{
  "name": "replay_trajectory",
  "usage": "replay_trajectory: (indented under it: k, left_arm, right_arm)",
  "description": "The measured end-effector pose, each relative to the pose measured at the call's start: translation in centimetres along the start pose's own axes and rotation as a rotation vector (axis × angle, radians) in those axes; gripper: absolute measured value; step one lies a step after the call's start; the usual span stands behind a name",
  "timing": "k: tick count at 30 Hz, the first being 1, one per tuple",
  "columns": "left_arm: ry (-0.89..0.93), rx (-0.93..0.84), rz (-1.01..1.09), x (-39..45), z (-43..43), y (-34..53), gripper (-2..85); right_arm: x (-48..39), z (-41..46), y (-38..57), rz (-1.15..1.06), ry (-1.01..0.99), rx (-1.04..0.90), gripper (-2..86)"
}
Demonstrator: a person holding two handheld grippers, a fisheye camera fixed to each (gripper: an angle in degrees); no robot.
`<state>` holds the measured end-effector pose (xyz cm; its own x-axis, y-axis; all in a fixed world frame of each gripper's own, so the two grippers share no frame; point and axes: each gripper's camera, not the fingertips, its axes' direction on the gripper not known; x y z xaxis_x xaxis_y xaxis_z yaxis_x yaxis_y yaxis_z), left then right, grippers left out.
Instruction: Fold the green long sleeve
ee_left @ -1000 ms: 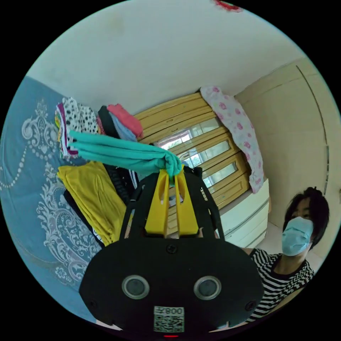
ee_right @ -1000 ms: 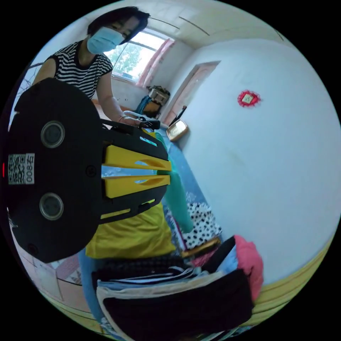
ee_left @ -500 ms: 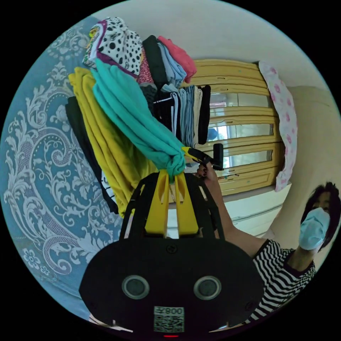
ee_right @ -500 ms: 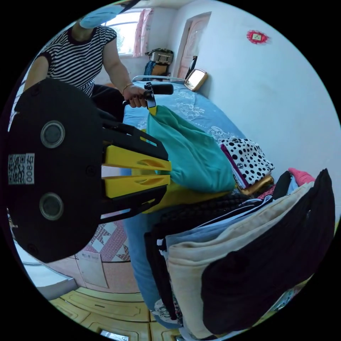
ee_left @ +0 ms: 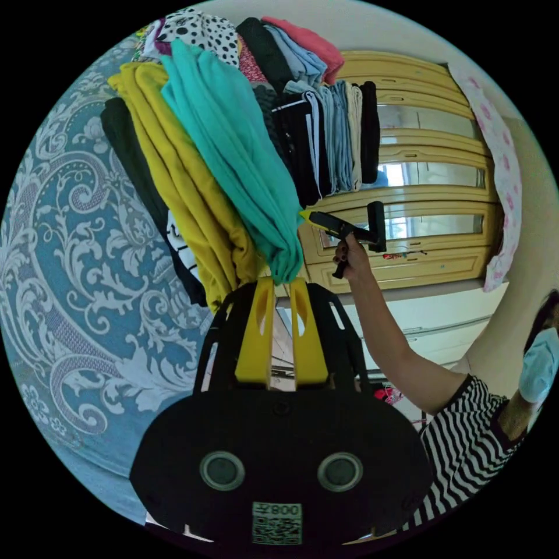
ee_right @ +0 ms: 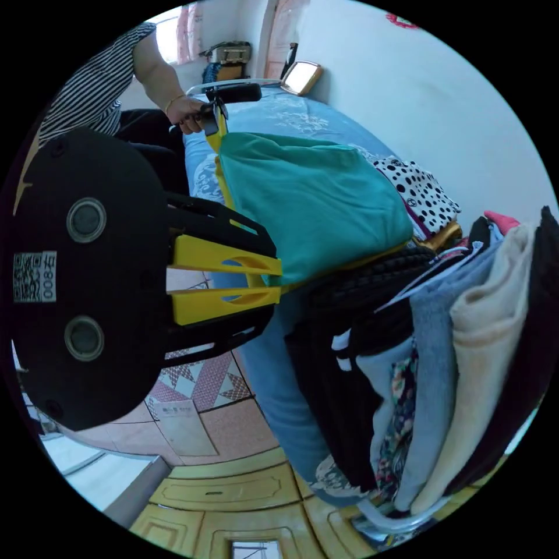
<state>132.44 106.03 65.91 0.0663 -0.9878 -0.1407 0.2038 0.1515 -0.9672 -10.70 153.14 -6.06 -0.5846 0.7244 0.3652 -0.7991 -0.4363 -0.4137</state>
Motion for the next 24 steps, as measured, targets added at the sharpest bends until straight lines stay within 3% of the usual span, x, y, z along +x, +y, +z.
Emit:
replay_trajectory:
  k: [7, 13, 18, 24]
  left_arm:
    - [-0.011, 0.093, 0.111, -0.6, -1.6, 1.0, 1.1]
    - [-0.132, 0.011, 0.06, -4.1, 0.2, -1.0, 0.3]
    - [-0.071, 0.038, 0.127, -4.6, -2.7, 1.4, 0.3]
    - [-0.073, 0.079, 0.173, -5.8, -8.0, 4.9, 0.5]
  right_arm:
    - [-5.6, -3.4, 2.8, -0.035, 0.078, 0.253, 0.3]
    - [-10.1, 3.0, -0.9, -0.049, 0.178, 0.047, 0.1]
    - [-13.6, -0.2, -0.8, -0.082, 0.195, 0.196, 0.4]
    - [-21.9, -2.7, -5.0, -0.23, 0.071, 0.417, 2.7]
